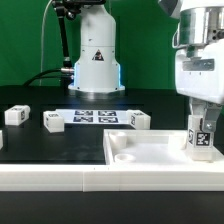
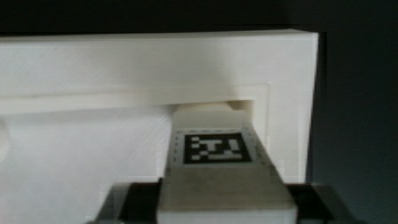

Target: Assemble one leg

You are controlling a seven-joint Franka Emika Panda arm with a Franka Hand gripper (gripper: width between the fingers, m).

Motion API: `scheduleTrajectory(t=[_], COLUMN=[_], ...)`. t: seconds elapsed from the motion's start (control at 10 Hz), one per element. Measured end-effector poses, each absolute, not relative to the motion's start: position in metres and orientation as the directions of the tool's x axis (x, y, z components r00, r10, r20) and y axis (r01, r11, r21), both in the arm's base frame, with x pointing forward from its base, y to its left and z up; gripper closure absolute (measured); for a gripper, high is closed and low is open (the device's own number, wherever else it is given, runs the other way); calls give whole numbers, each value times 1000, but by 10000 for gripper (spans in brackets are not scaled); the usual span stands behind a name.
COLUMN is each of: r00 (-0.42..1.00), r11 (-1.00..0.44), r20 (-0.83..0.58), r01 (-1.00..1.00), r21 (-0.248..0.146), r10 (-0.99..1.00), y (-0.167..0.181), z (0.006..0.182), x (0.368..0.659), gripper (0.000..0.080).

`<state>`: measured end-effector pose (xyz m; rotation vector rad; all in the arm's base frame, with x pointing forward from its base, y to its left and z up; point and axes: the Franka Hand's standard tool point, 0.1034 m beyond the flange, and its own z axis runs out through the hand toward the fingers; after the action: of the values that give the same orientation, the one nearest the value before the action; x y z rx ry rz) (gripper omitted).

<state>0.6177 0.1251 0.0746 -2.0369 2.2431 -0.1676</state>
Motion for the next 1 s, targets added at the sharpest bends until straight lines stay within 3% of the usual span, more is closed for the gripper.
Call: scheduleTrajectory(t=[0.3, 0.7, 0.9, 1.0], r00=[-317, -328, -306, -213], r11=[322, 336, 313, 220], r20=[-56, -79, -76, -64], r01=[-938, -934, -942, -966], r21=[-126, -121, -123, -135], r10=[-947, -941, -949, -975], y=[123, 123, 123, 121], z=[74, 74, 74, 75], x=[617, 617, 617, 619], gripper=[507, 507, 268, 268])
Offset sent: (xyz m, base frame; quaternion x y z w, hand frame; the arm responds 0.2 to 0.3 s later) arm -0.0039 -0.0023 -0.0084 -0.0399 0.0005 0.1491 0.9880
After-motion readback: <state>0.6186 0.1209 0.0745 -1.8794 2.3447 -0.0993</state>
